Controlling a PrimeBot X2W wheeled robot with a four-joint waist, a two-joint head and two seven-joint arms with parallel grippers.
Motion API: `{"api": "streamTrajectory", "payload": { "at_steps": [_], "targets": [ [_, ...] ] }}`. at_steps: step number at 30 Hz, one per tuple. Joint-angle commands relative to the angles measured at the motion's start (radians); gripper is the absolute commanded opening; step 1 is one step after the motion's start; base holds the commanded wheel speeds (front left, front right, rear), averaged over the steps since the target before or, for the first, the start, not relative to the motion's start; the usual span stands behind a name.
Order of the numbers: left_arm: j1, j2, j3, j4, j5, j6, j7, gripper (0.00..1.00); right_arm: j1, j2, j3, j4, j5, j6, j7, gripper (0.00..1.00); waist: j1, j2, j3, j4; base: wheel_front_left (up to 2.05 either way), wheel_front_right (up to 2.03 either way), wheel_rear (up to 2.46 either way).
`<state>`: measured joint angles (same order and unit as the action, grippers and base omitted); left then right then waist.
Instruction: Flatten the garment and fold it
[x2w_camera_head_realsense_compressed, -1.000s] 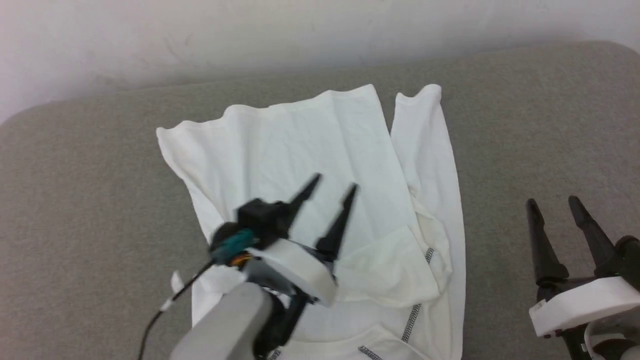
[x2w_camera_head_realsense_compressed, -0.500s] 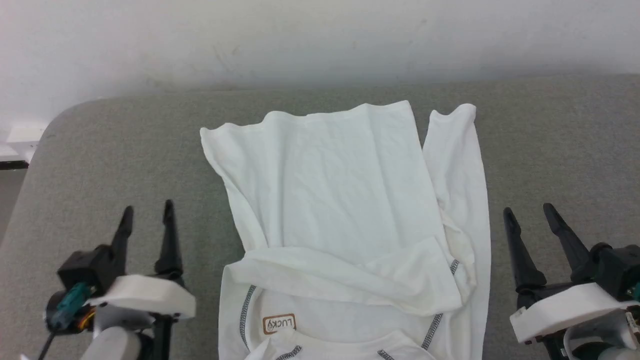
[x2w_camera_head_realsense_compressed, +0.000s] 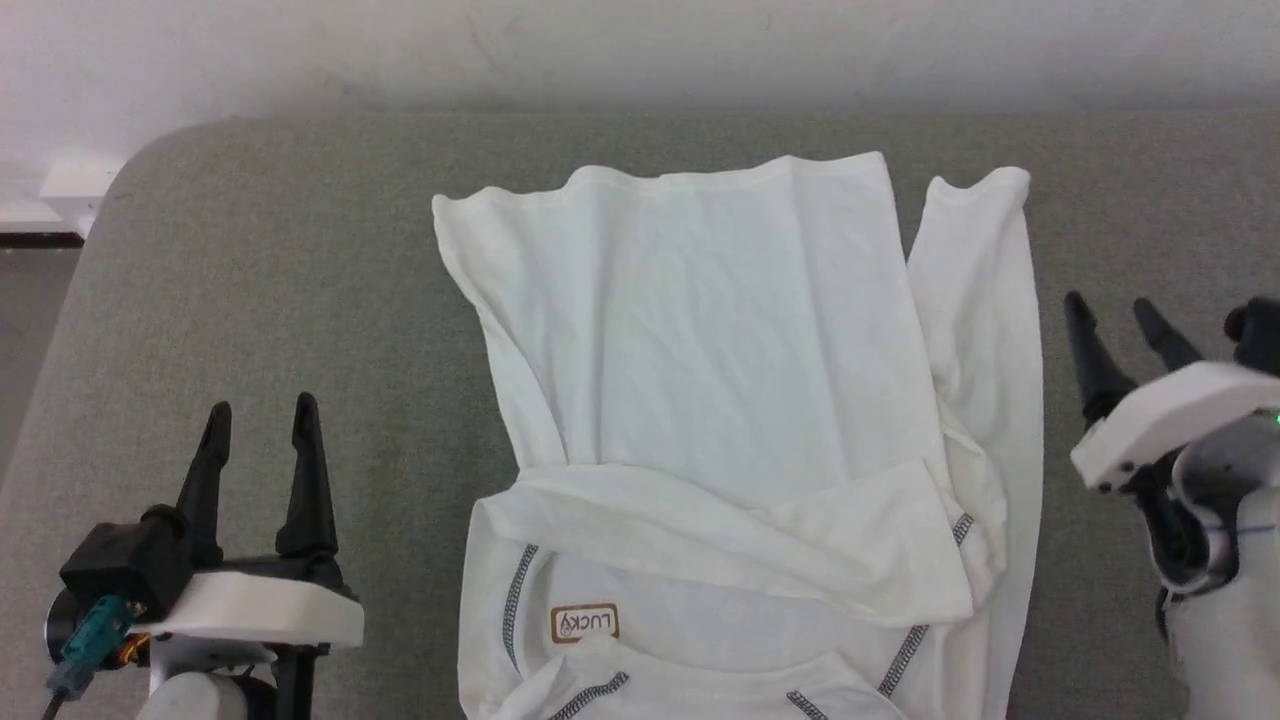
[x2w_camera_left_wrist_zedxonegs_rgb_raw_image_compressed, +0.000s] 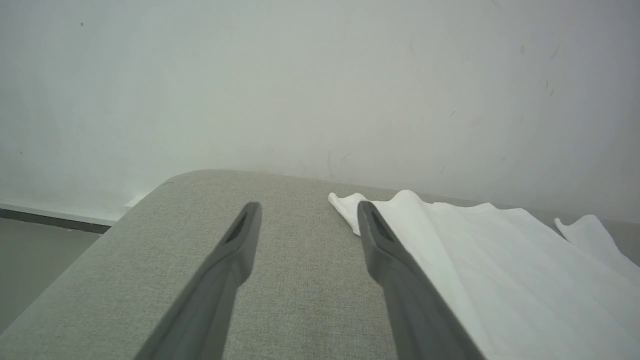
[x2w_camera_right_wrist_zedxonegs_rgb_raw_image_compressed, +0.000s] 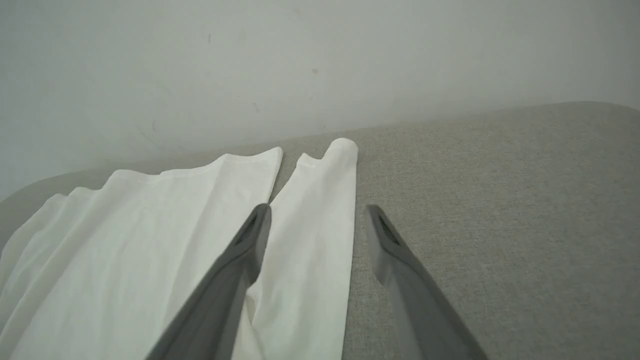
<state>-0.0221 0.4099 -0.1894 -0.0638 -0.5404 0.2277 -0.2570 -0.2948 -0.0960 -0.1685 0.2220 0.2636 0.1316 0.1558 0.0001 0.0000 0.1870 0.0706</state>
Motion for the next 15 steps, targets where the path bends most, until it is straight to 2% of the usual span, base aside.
{"api": "streamTrajectory", "payload": {
  "at_steps": [1, 8, 15],
  "targets": [
    [-0.017, -0.01, 0.006, -0.01, 0.012, -0.01, -0.005, 1.0, -0.058, -0.016, -0.013, 0.042, 0.018, -0.001, 0.021, 1.0, -0.0001, 0.0, 0.059, 0.033, 0.0, 0.0, 0.0],
    [-0.078, -0.067, 0.028, -0.053, 0.03, -0.058, -0.005, 1.0, -0.361, -0.116, -0.043, 0.332, 0.063, -0.001, 0.228, 1.0, -0.0001, 0.0, 0.175, 0.084, 0.0, 0.0, 0.0],
    [-0.146, -0.12, 0.051, -0.072, 0.059, -0.101, -0.005, 1.0, -0.605, -0.16, -0.08, 0.504, 0.062, -0.001, 0.427, 1.0, -0.0001, 0.0, 0.285, 0.131, 0.0, 0.0, 0.0]
  ]
}}
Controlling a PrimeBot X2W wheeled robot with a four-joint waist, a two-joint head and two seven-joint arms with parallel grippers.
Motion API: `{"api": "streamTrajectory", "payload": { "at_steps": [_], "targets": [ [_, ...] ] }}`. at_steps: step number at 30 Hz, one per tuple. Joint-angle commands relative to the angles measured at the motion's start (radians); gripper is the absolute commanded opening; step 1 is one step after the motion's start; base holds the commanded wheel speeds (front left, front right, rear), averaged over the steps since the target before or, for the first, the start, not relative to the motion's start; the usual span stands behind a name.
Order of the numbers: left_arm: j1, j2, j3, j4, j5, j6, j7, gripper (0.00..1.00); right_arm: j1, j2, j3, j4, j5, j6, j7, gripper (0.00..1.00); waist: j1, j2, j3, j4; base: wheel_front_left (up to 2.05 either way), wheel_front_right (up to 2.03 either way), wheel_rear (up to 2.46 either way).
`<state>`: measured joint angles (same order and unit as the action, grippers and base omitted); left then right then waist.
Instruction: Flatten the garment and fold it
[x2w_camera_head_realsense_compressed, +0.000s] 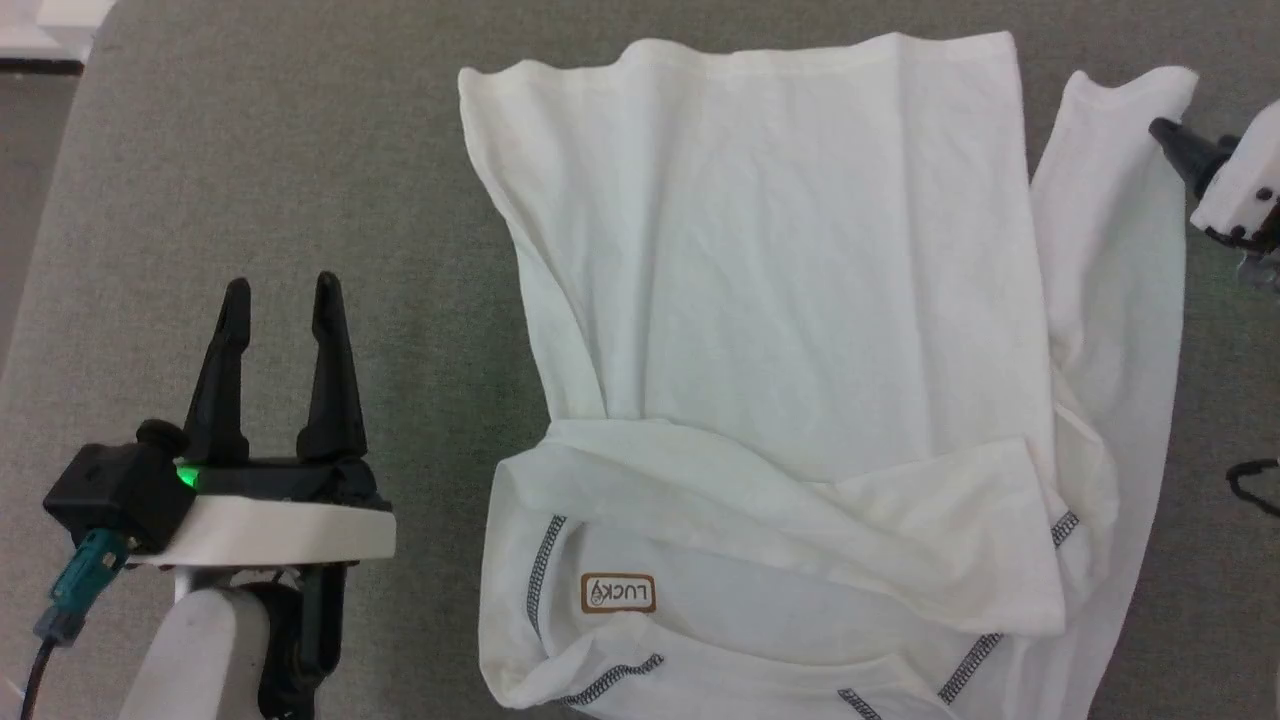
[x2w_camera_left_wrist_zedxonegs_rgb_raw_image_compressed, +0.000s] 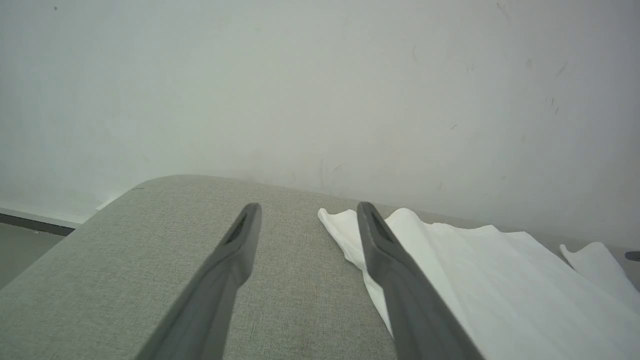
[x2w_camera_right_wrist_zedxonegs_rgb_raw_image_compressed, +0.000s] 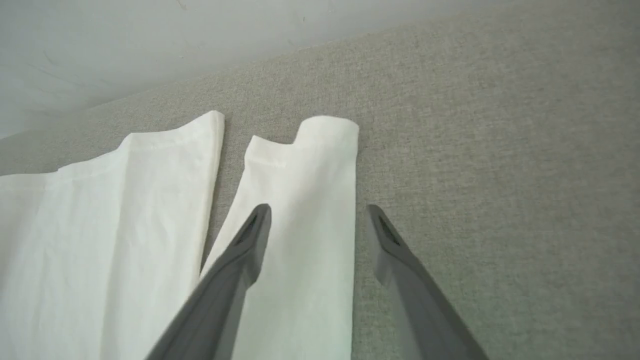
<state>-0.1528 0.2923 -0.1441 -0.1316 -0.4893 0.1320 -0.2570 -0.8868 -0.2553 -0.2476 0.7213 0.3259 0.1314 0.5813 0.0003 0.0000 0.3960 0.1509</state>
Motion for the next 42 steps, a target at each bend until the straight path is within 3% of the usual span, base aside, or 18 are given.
{"api": "streamTrajectory", "payload": {
  "at_steps": [1, 9, 15, 16, 18, 24, 31, 42],
  "targets": [
    [-0.024, -0.009, 0.009, -0.004, 0.012, -0.012, -0.005, 1.0, -0.04, -0.007, -0.001, 0.019, -0.013, -0.001, 0.016, 1.0, -0.0003, 0.0, 0.09, 0.057, 0.0, 0.0, 0.0],
    [-0.082, -0.067, 0.033, 0.018, 0.045, -0.064, -0.005, 1.0, -0.19, -0.047, -0.026, 0.111, -0.084, -0.001, 0.025, 1.0, -0.0003, 0.0, 0.168, 0.1, 0.0, 0.0, 0.0],
    [-0.093, -0.104, 0.054, 0.048, 0.078, -0.098, -0.005, 1.0, -0.198, -0.054, -0.051, 0.228, -0.121, -0.001, 0.13, 1.0, -0.0003, 0.0, 0.17, 0.102, 0.0, 0.0, 0.0],
    [-0.093, -0.109, 0.057, 0.053, 0.085, -0.102, -0.005, 1.0, -0.196, -0.055, -0.063, 0.25, -0.125, -0.001, 0.156, 0.54, -0.0003, 0.0, 0.168, 0.102, 0.0, 0.0, 0.0],
    [-0.093, -0.119, 0.063, 0.063, 0.096, -0.111, -0.005, 1.0, -0.194, -0.055, -0.088, 0.284, -0.137, -0.001, 0.199, 0.0, -0.0003, 0.0, 0.161, 0.1, 0.0, 0.0, 0.0],
    [-0.087, -0.141, 0.084, 0.084, 0.127, -0.133, -0.005, 1.0, -0.202, -0.044, -0.082, 0.259, -0.184, -0.001, 0.156, 0.0, -0.0003, 0.0, 0.127, 0.087, 0.0, 0.0, 0.0],
    [-0.043, -0.144, 0.1, 0.113, 0.169, -0.142, -0.005, 1.0, -0.201, -0.079, 0.047, 0.158, -0.217, -0.001, -0.017, 0.0, -0.0003, 0.0, 0.022, 0.034, 0.0, 0.0, 0.0],
    [0.057, -0.128, 0.098, 0.12, 0.188, -0.123, 0.016, 1.0, -0.171, -0.079, 0.259, 0.012, -0.138, -0.001, -0.095, 0.0, -0.0003, 0.0, -0.181, -0.088, 0.0, 0.0, 0.0]
  ]
}}
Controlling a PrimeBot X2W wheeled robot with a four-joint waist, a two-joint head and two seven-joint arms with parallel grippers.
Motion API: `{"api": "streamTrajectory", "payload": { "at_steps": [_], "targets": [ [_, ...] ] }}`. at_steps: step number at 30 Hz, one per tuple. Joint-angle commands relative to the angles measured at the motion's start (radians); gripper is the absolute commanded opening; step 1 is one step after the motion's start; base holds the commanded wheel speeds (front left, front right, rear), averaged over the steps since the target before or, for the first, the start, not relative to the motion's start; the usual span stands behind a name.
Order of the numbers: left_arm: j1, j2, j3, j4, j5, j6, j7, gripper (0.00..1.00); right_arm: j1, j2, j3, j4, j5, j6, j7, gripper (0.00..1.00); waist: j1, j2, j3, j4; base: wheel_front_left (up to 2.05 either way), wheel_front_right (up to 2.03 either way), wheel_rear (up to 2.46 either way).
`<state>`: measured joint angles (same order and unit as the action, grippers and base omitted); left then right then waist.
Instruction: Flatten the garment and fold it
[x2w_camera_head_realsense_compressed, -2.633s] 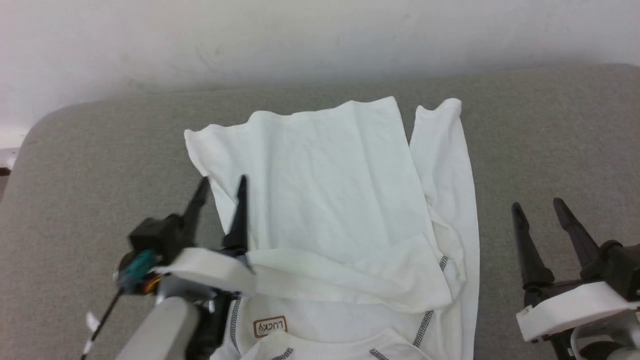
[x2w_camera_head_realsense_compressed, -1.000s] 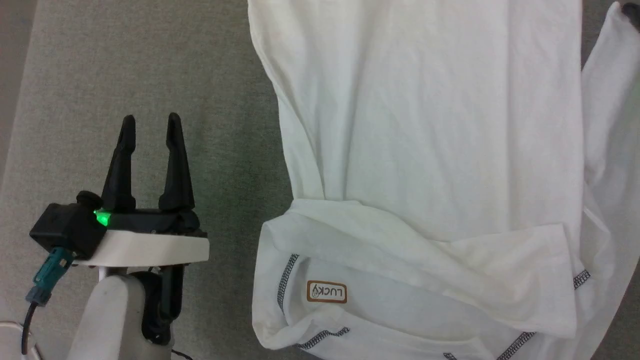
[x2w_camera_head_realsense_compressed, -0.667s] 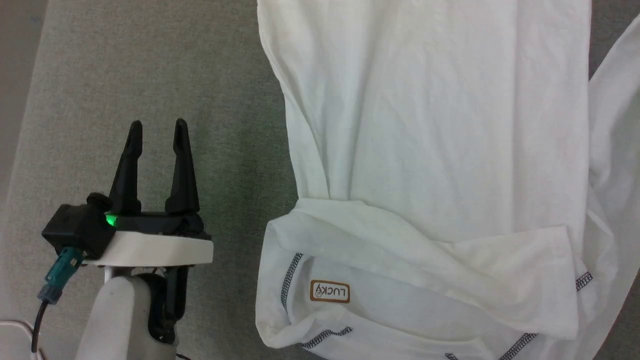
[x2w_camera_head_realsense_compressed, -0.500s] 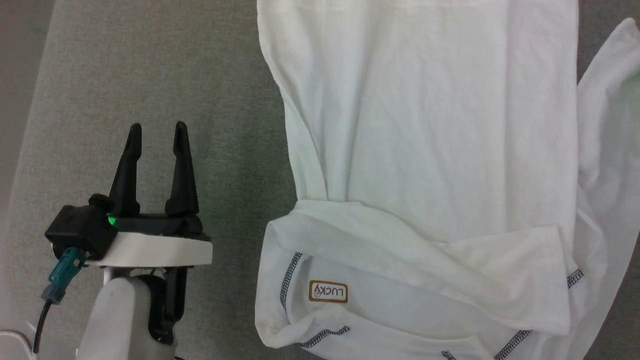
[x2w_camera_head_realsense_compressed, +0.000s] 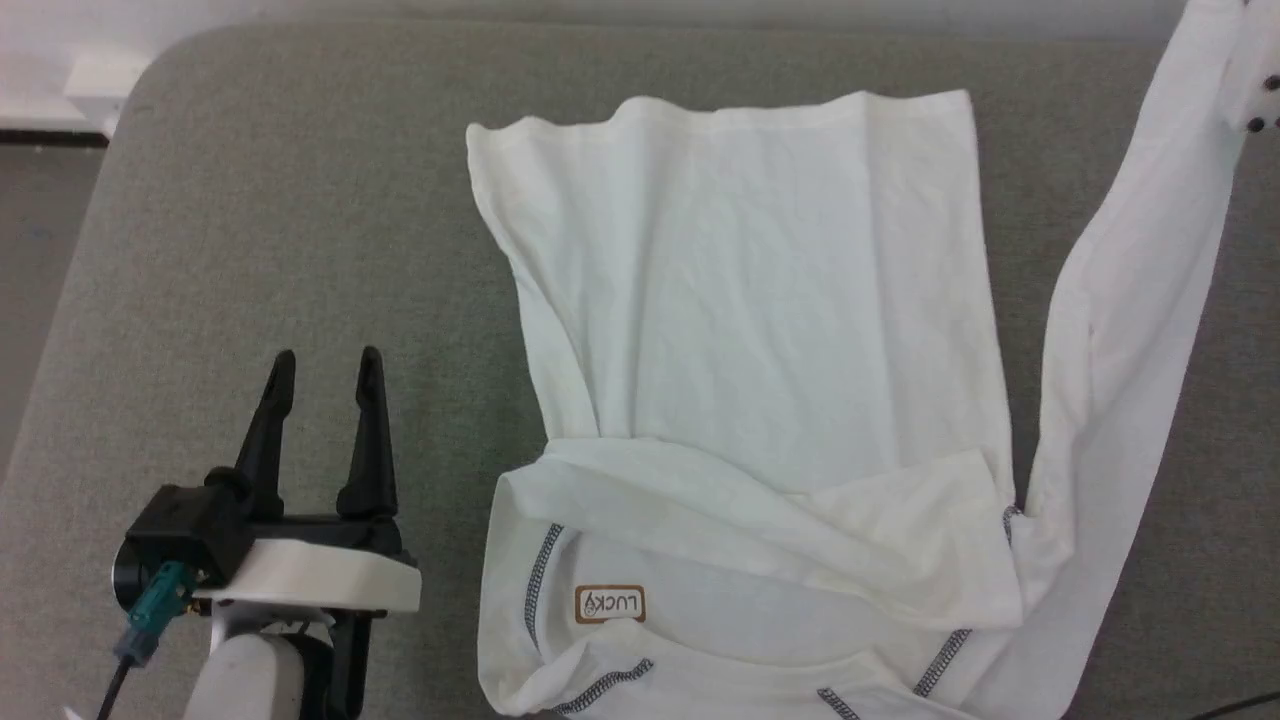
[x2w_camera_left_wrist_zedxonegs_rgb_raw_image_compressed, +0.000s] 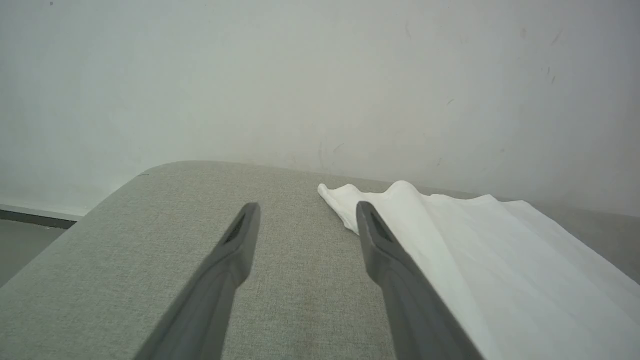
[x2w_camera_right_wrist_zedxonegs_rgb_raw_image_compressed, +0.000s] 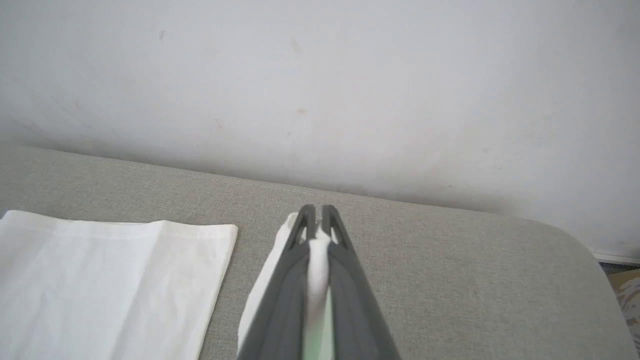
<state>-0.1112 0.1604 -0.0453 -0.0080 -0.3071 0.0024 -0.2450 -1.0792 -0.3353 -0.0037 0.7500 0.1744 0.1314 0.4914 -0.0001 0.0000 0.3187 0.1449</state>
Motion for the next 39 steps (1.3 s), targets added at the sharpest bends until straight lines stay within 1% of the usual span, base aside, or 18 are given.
{"api": "streamTrajectory", "payload": {
  "at_steps": [1, 4, 5, 8, 10, 13, 15, 17, 19, 22, 25, 27, 29, 32, 35, 39],
  "targets": [
    [0.024, 0.004, -0.001, -0.005, 0.006, 0.01, 0.009, 1.0, 0.034, -0.001, 0.037, -0.043, 0.022, -0.001, -0.009, 0.0, 0.0001, 0.0, -0.121, -0.089, 0.0, 0.0, 0.0],
    [0.053, 0.007, 0.002, -0.014, 0.006, 0.022, 0.023, 1.0, 0.084, -0.003, 0.118, -0.147, 0.062, -0.001, -0.004, 0.0, 0.0001, 0.0, -0.164, -0.11, 0.0, 0.0, 0.0],
    [0.053, 0.007, 0.002, -0.014, 0.006, 0.022, 0.023, 1.0, 0.084, -0.003, 0.118, -0.147, 0.062, -0.001, -0.004, 0.0, 0.0001, 0.0, -0.164, -0.11, 0.0, 0.0, 0.0],
    [0.081, 0.007, 0.001, -0.026, 0.005, 0.031, 0.036, 1.0, 0.151, 0.0, 0.196, -0.294, 0.102, -0.001, 0.006, 0.0, 0.0001, 0.0, -0.195, -0.126, 0.0, 0.0, 0.0],
    [0.094, 0.008, 0.0, -0.031, 0.002, 0.035, 0.044, 1.0, 0.205, 0.012, 0.24, -0.398, 0.128, -0.001, 0.01, 0.0, 0.0001, 0.0, -0.211, -0.134, 0.0, 0.0, 0.0],
    [0.11, 0.011, -0.004, -0.039, 0.002, 0.037, 0.056, 1.0, 0.287, 0.052, 0.292, -0.547, 0.156, -0.001, 0.017, 0.0, 0.0001, 0.0, -0.229, -0.141, 0.0, 0.0, 0.0],
    [0.115, 0.013, -0.009, -0.042, 0.002, 0.038, 0.063, 1.0, 0.34, 0.098, 0.327, -0.627, 0.182, -0.001, 0.017, 0.0, 0.0001, 0.0, -0.24, -0.141, 0.0, 0.0, 0.0],
    [0.119, 0.014, -0.015, -0.044, 0.003, 0.038, 0.07, 1.0, 0.386, 0.142, 0.369, -0.683, 0.191, -0.001, 0.013, 0.0, 0.0001, 0.0, -0.251, -0.137, 0.0, 0.0, 0.0],
    [0.123, 0.013, -0.022, -0.045, 0.005, 0.038, 0.077, 1.0, 0.427, 0.191, 0.413, -0.709, 0.198, -0.001, 0.002, 0.0, 0.0001, 0.0, -0.261, -0.131, 0.0, 0.0, 0.0],
    [0.125, 0.012, -0.034, -0.048, 0.005, 0.037, 0.084, 1.0, 0.485, 0.248, 0.494, -0.696, 0.223, -0.001, -0.017, 0.0, 0.0001, 0.0, -0.268, -0.114, 0.0, 0.0, 0.0],
    [0.123, 0.006, -0.047, -0.046, 0.004, 0.035, 0.088, 1.0, 0.541, 0.277, 0.562, -0.624, 0.254, -0.001, -0.047, 0.0, 0.0001, 0.0, -0.268, -0.089, 0.0, 0.0, 0.0],
    [0.118, 0.002, -0.057, -0.041, 0.002, 0.032, 0.088, 1.0, 0.571, 0.283, 0.603, -0.558, 0.264, -0.001, -0.075, 0.0, 0.0001, 0.0, -0.264, -0.07, 0.0, 0.0, 0.0],
    [0.11, -0.004, -0.067, -0.033, -0.001, 0.027, 0.088, 1.0, 0.6, 0.284, 0.672, -0.52, 0.354, -0.001, -0.118, 0.0, 0.0001, 0.0, -0.258, -0.049, 0.0, 0.0, 0.0],
    [0.1, -0.009, -0.077, -0.021, -0.003, 0.023, 0.083, 1.0, 0.607, 0.285, 0.765, -0.452, 0.417, -0.001, -0.188, 0.0, 0.0001, 0.0, -0.246, -0.025, 0.0, 0.0, 0.0],
    [0.09, -0.012, -0.087, -0.008, -0.004, 0.018, 0.078, 1.0, 0.592, 0.285, 0.85, -0.396, 0.477, -0.001, -0.257, 0.0, 0.0001, 0.0, -0.234, -0.008, 0.0, 0.0, 0.0],
    [0.078, -0.018, -0.098, 0.006, -0.007, 0.013, 0.072, 1.0, 0.559, 0.285, 0.938, -0.314, 0.526, -0.001, -0.316, 0.0, 0.0001, 0.0, -0.219, 0.009, 0.0, 0.0, 0.0]
  ]
}}
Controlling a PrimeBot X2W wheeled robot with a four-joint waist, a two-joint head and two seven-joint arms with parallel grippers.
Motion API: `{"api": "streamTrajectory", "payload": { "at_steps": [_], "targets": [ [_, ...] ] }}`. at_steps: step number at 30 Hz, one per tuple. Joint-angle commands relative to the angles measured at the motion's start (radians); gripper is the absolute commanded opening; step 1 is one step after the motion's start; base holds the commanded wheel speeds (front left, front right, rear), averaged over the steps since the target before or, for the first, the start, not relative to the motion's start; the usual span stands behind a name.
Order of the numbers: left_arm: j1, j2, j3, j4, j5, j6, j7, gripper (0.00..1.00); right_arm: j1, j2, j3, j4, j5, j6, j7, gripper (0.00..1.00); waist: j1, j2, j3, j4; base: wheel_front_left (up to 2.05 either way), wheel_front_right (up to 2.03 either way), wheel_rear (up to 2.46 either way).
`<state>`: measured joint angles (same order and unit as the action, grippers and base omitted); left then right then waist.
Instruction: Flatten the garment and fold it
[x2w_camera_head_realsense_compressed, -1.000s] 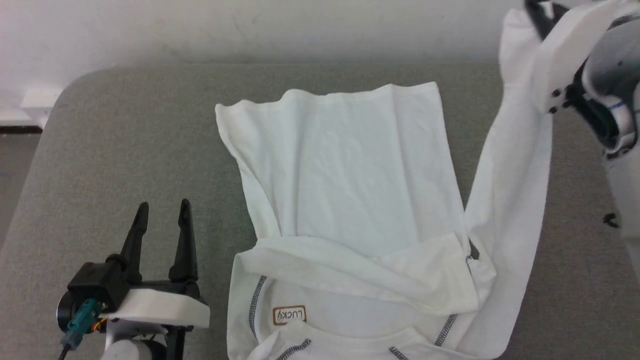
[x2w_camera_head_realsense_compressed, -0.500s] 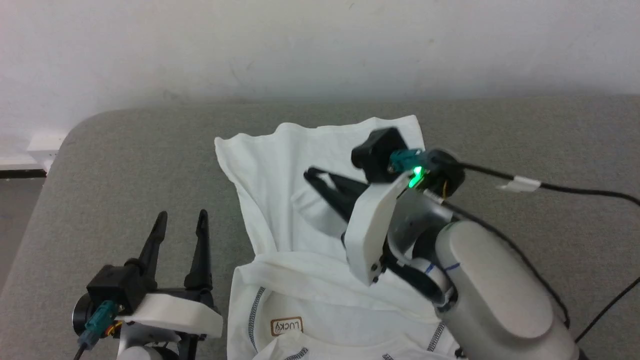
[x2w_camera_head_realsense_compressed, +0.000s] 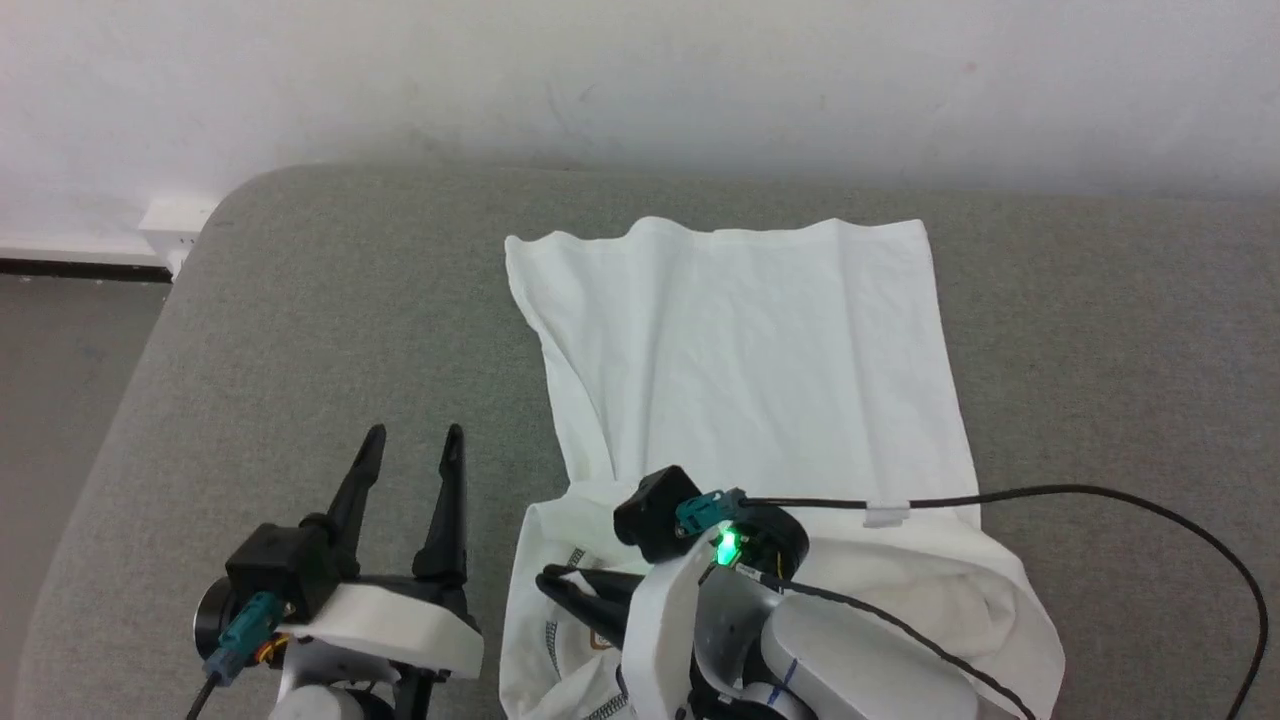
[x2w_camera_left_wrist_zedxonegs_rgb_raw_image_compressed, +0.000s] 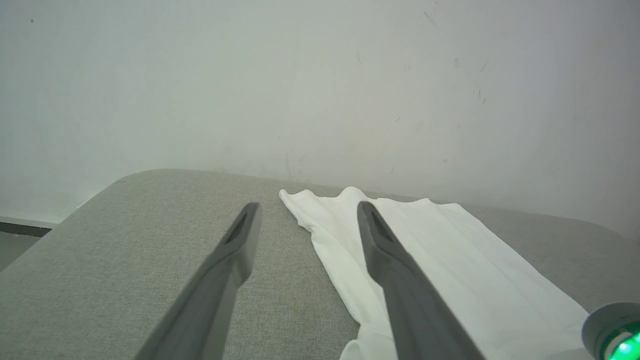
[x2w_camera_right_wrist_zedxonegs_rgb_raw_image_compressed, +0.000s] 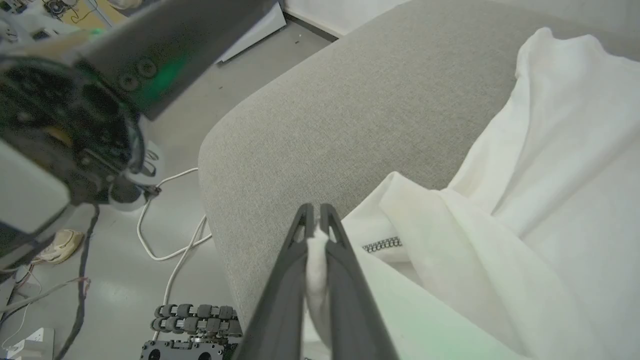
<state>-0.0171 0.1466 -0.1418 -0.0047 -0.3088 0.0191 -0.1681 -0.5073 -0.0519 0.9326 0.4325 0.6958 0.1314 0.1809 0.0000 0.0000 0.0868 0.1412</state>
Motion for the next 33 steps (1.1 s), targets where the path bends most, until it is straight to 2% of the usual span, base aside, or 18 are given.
{"api": "streamTrajectory", "payload": {
  "at_steps": [1, 2, 3, 4, 5, 6, 11, 16, 20, 25, 29, 33],
  "targets": [
    [-0.018, -0.005, -0.003, 0.008, -0.006, -0.004, -0.007, 1.0, -0.021, 0.001, 0.023, 0.026, 0.009, -0.001, -0.012, 0.0, 0.0, 0.0, 0.015, 0.014, 0.0, 0.0, 0.0],
    [-0.019, -0.006, -0.004, 0.011, -0.008, -0.004, -0.009, 1.0, -0.026, 0.001, 0.041, 0.044, 0.02, -0.001, -0.019, 0.0, 0.0, 0.0, 0.018, 0.015, 0.0, 0.0, 0.0],
    [-0.021, -0.007, -0.005, 0.015, -0.009, -0.004, -0.011, 1.0, -0.029, 0.001, 0.054, 0.065, 0.03, -0.001, -0.024, 0.07, 0.0, 0.0, 0.022, 0.015, 0.0, 0.0, 0.0],
    [-0.022, -0.008, -0.006, 0.019, -0.01, -0.004, -0.012, 1.0, -0.034, 0.001, 0.068, 0.088, 0.036, -0.001, -0.025, 0.35, 0.0, 0.0, 0.025, 0.016, 0.0, 0.0, 0.0],
    [-0.025, -0.009, -0.007, 0.022, -0.011, -0.004, -0.014, 1.0, -0.04, 0.002, 0.079, 0.107, 0.039, -0.001, -0.032, 0.58, 0.0, 0.0, 0.029, 0.016, 0.0, 0.0, 0.0],
    [-0.027, -0.009, -0.008, 0.025, -0.011, -0.004, -0.016, 1.0, -0.046, 0.002, 0.087, 0.121, 0.044, -0.001, -0.042, 1.0, 0.0, 0.0, 0.032, 0.015, 0.0, 0.0, 0.0],
    [-0.032, -0.007, -0.002, 0.04, -0.018, -0.001, -0.027, 1.0, -0.092, 0.002, 0.105, 0.116, 0.061, -0.001, -0.155, 1.0, 0.0, 0.0, 0.036, 0.002, 0.0, 0.0, 0.0],
    [-0.022, 0.005, 0.016, 0.049, -0.023, 0.011, -0.031, 1.0, -0.135, 0.002, 0.022, 0.104, 0.022, -0.001, -0.321, 1.0, 0.0, 0.0, 0.017, -0.023, 0.0, 0.0, 0.0],
    [-0.005, 0.014, 0.034, 0.043, -0.023, 0.033, -0.03, 1.0, -0.126, 0.002, -0.126, 0.134, -0.074, -0.001, -0.401, 1.0, 0.0, 0.0, -0.002, -0.047, 0.0, 0.0, 0.0],
    [0.021, 0.023, 0.056, 0.027, -0.029, 0.057, -0.026, 1.0, -0.05, -0.006, -0.368, 0.137, -0.241, -0.001, -0.428, 1.0, 0.0, 0.0, -0.015, -0.075, 0.0, 0.0, 0.0],
    [0.034, 0.032, 0.07, 0.018, -0.03, 0.071, -0.023, 1.0, 0.055, -0.034, -0.551, 0.059, -0.359, -0.001, -0.422, 1.0, 0.0, 0.0, -0.017, -0.091, 0.0, 0.0, 0.0],
    [0.041, 0.048, 0.088, 0.008, -0.029, 0.085, -0.019, 1.0, 0.19, -0.05, -0.723, -0.084, -0.456, -0.001, -0.37, 1.0, 0.0, 0.0, -0.014, -0.108, 0.0, 0.0, 0.0]
  ]
}}
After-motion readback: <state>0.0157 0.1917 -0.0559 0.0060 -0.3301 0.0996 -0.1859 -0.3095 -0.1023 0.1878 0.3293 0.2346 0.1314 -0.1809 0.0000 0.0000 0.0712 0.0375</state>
